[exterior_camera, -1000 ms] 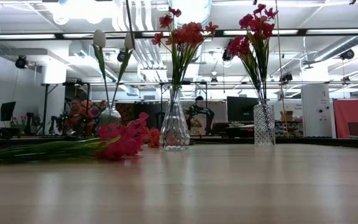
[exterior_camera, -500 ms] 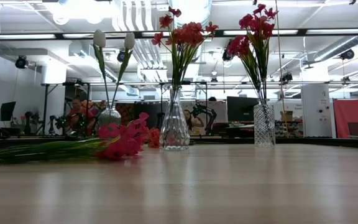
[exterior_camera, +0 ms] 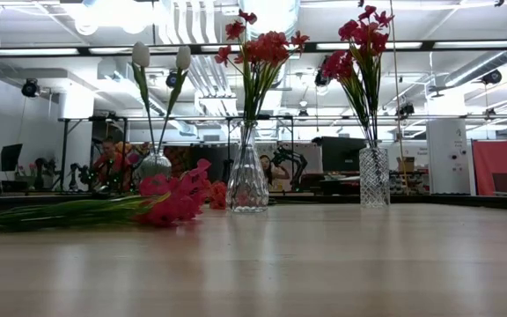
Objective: Sort flowers into vase by color
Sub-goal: Put the white tulip into the top left transparent vase
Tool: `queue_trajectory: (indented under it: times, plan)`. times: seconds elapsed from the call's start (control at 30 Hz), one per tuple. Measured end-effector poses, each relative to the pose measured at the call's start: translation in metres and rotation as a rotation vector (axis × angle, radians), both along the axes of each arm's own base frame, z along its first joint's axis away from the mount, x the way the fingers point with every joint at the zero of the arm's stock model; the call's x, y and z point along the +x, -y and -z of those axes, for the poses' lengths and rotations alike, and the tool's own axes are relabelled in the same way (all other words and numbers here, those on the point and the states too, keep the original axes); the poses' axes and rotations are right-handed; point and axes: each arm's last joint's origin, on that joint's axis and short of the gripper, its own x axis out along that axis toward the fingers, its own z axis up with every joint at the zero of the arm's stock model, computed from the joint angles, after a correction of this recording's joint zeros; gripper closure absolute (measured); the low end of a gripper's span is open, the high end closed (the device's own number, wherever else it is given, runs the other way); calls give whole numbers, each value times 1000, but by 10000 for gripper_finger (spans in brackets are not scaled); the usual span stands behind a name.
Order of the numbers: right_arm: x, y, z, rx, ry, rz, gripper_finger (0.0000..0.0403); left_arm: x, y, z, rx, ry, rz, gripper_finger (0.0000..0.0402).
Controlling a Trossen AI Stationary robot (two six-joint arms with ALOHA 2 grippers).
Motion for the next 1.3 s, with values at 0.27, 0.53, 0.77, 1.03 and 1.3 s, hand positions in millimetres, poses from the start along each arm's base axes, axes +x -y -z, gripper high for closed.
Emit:
queue_trajectory:
  times: [0.27,0.53,0.77,1.03,1.3]
  plan:
    - [0,0,2,0,-21,2,206,-3,-69,13,-78,-50,77,401]
    - [-1,0,4,7,-32,4,206,-9,-135,46,-263,-123,298,401]
    - [-1,1,8,7,-46,6,206,-10,-137,78,-260,-111,309,401]
    - [-2,1,15,12,-63,25,206,-19,-120,115,-210,-37,318,401]
    - [-2,1,15,29,-56,29,206,-22,-119,135,-214,-30,283,401]
